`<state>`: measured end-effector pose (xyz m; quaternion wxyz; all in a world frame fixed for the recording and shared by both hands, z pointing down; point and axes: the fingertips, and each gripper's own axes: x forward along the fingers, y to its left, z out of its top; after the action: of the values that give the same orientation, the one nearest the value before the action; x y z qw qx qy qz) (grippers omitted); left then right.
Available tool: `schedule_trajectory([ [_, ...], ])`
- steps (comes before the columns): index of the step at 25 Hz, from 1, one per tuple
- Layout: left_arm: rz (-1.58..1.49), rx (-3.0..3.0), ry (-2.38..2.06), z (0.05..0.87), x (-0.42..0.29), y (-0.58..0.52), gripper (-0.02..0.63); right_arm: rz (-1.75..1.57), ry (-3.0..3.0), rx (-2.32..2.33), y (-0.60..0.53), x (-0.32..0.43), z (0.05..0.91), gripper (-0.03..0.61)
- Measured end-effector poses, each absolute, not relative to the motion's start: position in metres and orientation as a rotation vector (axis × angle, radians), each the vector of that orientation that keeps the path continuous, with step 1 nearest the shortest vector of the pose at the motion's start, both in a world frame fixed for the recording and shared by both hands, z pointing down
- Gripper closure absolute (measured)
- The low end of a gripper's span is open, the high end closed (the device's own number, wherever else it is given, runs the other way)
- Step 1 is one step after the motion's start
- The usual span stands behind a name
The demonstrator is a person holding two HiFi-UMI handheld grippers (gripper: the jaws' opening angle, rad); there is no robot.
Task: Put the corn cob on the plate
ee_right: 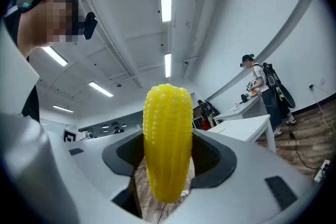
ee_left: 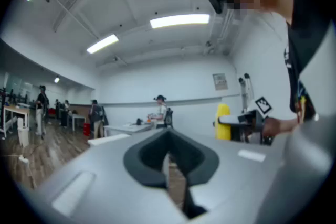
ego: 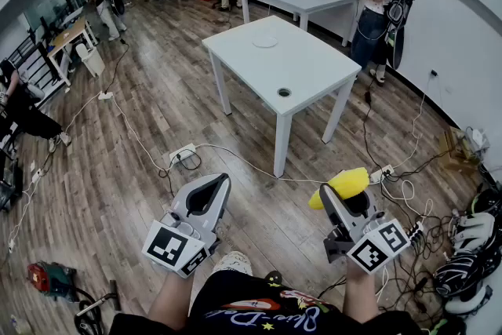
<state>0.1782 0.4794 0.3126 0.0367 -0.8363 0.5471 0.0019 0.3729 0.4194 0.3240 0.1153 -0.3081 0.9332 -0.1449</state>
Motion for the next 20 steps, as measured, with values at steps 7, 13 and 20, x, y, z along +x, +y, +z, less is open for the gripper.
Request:
schedule_trajectory([
  [7,0.072,-2.540,1.777,0.329,0.143,0.445,0.624,-0.447,2.782,-0.917,0.380,0.354,0.335,0.316],
  [13,0.135,-2.583,1.729,0.334,0.105,0.373,0.624,-0.404,2.812,-0.944,0.319,0.309,0.329,0.316],
  [20,0.093,-2.585,1.693,0.331,0.013,0.292,0.624,-0.365,2.798,-0.978,0.231,0.217,0.315,0.316],
])
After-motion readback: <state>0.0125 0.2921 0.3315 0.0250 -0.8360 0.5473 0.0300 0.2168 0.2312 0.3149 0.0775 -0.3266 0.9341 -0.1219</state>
